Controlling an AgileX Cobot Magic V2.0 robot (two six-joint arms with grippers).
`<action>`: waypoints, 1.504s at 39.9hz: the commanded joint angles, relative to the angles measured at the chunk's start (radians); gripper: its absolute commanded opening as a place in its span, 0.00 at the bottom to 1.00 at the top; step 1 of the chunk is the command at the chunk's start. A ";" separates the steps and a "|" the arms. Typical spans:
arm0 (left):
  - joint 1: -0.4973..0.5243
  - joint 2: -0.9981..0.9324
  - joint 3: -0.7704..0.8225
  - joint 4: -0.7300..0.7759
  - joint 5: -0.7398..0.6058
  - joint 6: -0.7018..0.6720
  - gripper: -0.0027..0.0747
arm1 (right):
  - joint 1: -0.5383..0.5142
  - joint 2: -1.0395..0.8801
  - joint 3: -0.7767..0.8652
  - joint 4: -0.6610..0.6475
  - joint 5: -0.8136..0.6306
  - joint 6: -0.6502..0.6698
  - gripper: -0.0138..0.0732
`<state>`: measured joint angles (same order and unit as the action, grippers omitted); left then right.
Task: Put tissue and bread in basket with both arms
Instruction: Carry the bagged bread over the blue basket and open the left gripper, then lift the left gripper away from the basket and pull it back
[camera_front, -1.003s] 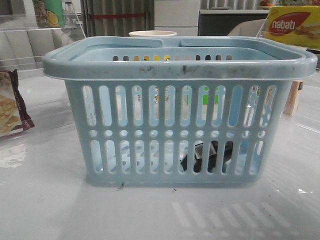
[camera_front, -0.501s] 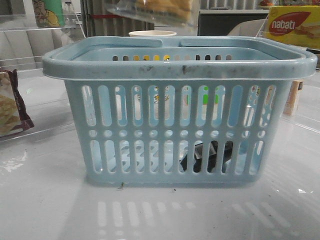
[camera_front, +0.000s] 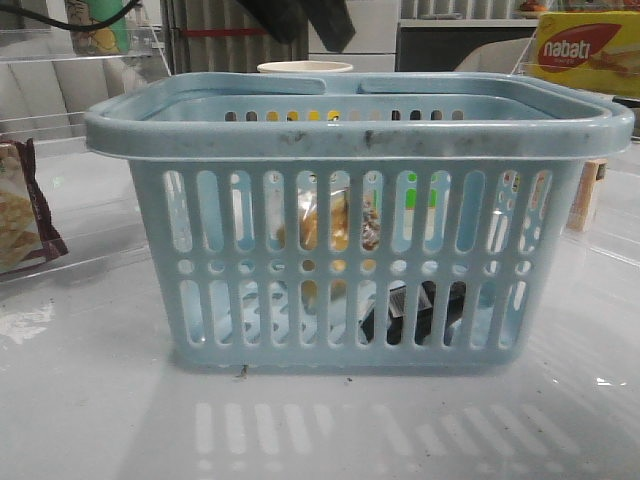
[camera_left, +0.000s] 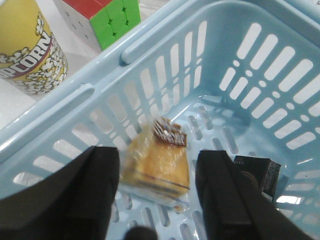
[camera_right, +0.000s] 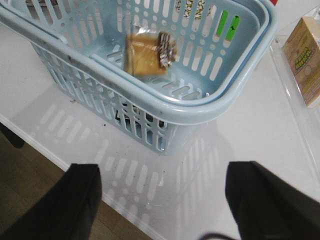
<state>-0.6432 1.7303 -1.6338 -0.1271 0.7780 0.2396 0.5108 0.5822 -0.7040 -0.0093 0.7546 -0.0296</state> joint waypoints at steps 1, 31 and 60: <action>-0.004 -0.097 -0.029 -0.006 -0.039 -0.001 0.61 | 0.000 -0.002 -0.025 -0.015 -0.072 0.001 0.86; -0.004 -0.766 0.630 -0.006 -0.143 -0.037 0.61 | 0.000 -0.002 -0.025 -0.015 -0.072 0.001 0.86; -0.004 -1.081 0.910 0.057 -0.135 -0.114 0.38 | 0.000 -0.002 0.009 -0.053 0.001 0.001 0.56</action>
<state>-0.6432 0.6514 -0.6965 -0.0645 0.7164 0.1347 0.5108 0.5822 -0.6686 -0.0440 0.8069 -0.0296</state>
